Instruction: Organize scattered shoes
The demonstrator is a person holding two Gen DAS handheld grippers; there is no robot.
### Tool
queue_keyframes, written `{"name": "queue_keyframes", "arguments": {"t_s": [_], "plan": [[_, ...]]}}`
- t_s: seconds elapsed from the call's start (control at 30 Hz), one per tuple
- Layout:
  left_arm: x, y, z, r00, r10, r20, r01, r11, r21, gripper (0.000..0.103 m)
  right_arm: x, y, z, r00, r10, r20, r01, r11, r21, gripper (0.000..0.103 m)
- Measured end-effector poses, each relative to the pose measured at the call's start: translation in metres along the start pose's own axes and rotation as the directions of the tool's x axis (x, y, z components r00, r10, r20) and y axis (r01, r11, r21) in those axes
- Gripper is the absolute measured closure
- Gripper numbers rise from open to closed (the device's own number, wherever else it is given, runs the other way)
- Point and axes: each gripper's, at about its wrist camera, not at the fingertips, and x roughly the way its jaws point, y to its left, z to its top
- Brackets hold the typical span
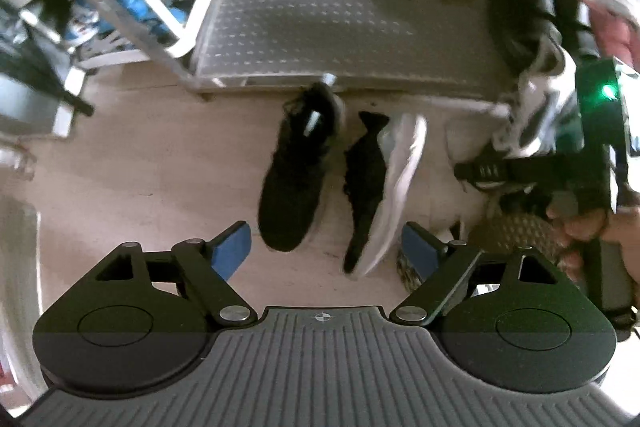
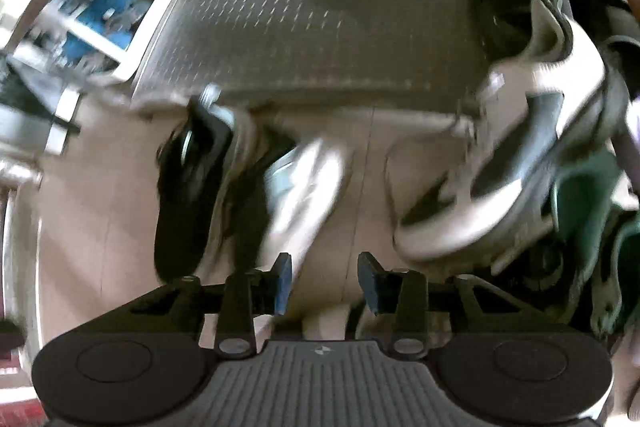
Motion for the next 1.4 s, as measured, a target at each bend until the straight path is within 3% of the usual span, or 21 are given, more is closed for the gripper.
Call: {"name": "queue_keyframes", "arguments": {"t_s": [0.1, 0.17, 0.2, 0.27, 0.37, 0.5, 0.63, 0.7, 0.8, 0.9, 1.0, 1.07, 1.13, 1.23, 1.3, 1.33, 1.4], "plan": [[0.002, 0.011, 0.006, 1.000, 0.009, -0.005, -0.010, 0.998, -0.057, 0.016, 0.018, 0.015, 0.020, 1.000, 0.006, -0.005, -0.006, 1.000, -0.007, 0.059], [0.002, 0.018, 0.010, 1.000, 0.013, -0.003, -0.013, 0.995, -0.100, 0.016, 0.030, 0.026, 0.033, 1.000, 0.011, -0.013, -0.011, 1.000, -0.018, 0.053], [0.002, 0.020, 0.012, 1.000, 0.012, -0.002, -0.012, 0.994, -0.111, 0.015, 0.037, 0.031, 0.038, 1.000, 0.010, -0.021, -0.011, 1.000, -0.023, 0.045], [0.002, 0.024, 0.015, 1.000, 0.009, -0.001, -0.009, 0.990, -0.143, 0.015, 0.056, 0.048, 0.047, 0.999, 0.007, -0.048, -0.009, 0.999, -0.033, 0.043], [0.006, 0.028, 0.018, 1.000, 0.015, -0.015, -0.018, 0.986, -0.163, 0.014, 0.077, 0.066, 0.052, 0.994, -0.082, -0.066, 0.080, 0.996, -0.041, 0.042], [0.011, 0.032, 0.017, 0.999, 0.036, -0.027, -0.040, 0.983, -0.178, 0.014, 0.110, 0.078, 0.053, 0.974, -0.221, -0.057, 0.217, 0.974, -0.062, 0.021], [0.011, 0.038, 0.017, 0.999, 0.045, -0.028, -0.050, 0.980, -0.194, 0.013, 0.117, 0.066, 0.037, 0.977, -0.206, -0.050, 0.201, 0.975, -0.095, 0.023], [0.009, 0.038, 0.017, 0.999, 0.036, -0.022, -0.040, 0.980, -0.194, 0.013, 0.101, 0.041, 0.029, 0.986, -0.152, -0.072, 0.150, 0.988, -0.027, 0.024], [0.004, 0.036, 0.016, 1.000, 0.027, -0.010, -0.028, 0.981, -0.194, 0.013, 0.075, 0.001, 0.019, 0.979, -0.168, -0.115, 0.176, 0.982, 0.061, 0.028], [-0.001, 0.034, 0.014, 1.000, 0.021, 0.003, -0.020, 0.981, -0.194, 0.013, 0.058, -0.029, 0.014, 0.942, -0.291, -0.169, 0.303, 0.952, 0.050, 0.065], [-0.003, 0.031, 0.010, 1.000, 0.017, 0.008, -0.015, 0.980, -0.196, 0.013, 0.046, -0.051, 0.019, 0.973, -0.132, -0.189, 0.171, 0.963, 0.207, 0.061], [-0.002, 0.032, 0.010, 1.000, 0.018, 0.002, -0.017, 0.980, -0.198, 0.013, 0.040, -0.051, 0.026, 0.984, -0.070, -0.162, 0.114, 0.954, 0.277, 0.050], [0.000, 0.035, 0.010, 1.000, 0.030, -0.004, -0.030, 0.977, -0.212, 0.013, 0.038, -0.049, 0.031, 0.990, -0.043, -0.135, 0.086, 0.940, 0.331, 0.029], [-0.001, 0.037, 0.012, 0.999, 0.036, 0.004, -0.034, 0.973, -0.227, 0.012, 0.048, -0.050, 0.047, 0.993, 0.073, -0.096, -0.010, 0.846, 0.533, 0.027], [-0.001, 0.037, 0.013, 0.999, 0.031, 0.006, -0.029, 0.972, -0.231, 0.012, 0.063, -0.039, 0.060, 0.991, 0.099, -0.094, -0.027, 0.816, 0.578, 0.028], [-0.001, 0.037, 0.014, 1.000, 0.030, 0.006, -0.028, 0.972, -0.233, 0.012, 0.065, -0.029, 0.062, 0.992, 0.075, -0.105, -0.004, 0.829, 0.559, 0.028], [0.000, 0.038, 0.014, 0.999, 0.034, 0.001, -0.032, 0.971, -0.236, 0.012, 0.082, 0.001, 0.072, 0.988, -0.038, -0.149, 0.100, 0.897, 0.430, 0.027]]}}
